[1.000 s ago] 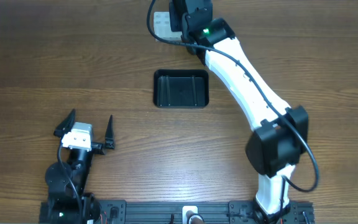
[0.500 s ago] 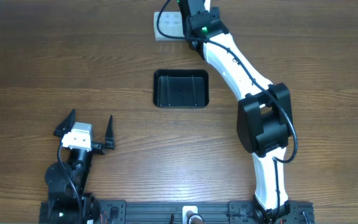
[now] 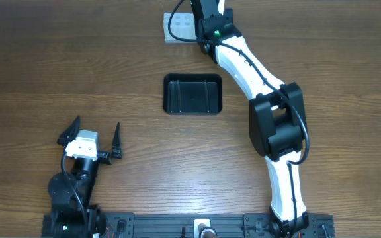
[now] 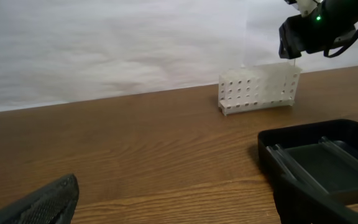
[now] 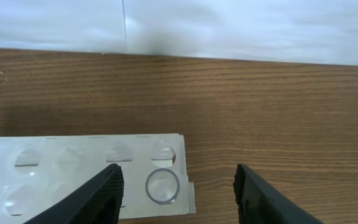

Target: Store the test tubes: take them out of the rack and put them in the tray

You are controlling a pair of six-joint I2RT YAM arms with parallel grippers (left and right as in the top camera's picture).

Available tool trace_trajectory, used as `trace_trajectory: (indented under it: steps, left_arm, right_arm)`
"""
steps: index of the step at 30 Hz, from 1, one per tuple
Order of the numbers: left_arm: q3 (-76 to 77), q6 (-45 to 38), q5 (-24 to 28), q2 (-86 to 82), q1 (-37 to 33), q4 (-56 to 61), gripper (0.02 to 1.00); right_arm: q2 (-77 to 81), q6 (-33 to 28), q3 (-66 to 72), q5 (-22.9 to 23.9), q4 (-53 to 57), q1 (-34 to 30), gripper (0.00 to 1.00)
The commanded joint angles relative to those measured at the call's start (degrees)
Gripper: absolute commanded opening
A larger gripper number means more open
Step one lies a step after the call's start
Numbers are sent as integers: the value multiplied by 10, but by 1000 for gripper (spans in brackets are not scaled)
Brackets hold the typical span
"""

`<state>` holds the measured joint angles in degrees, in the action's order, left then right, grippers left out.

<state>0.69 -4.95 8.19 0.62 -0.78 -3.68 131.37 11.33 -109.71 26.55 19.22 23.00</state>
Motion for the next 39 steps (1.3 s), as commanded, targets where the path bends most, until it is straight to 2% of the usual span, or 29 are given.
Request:
trace_trajectory:
  steps: [1, 18, 39]
  left_arm:
    - [-3, -4, 5, -3, -3, 0, 1000]
    - [-3, -4, 5, -3, -3, 0, 1000]
    - [-3, -4, 5, -3, -2, 0, 1000]
  right_arm:
    - [10, 4, -4, 9, -16, -4, 570]
    - [26, 4, -4, 10, -19, -5, 465]
    - [26, 4, -4, 10, -21, -5, 187]
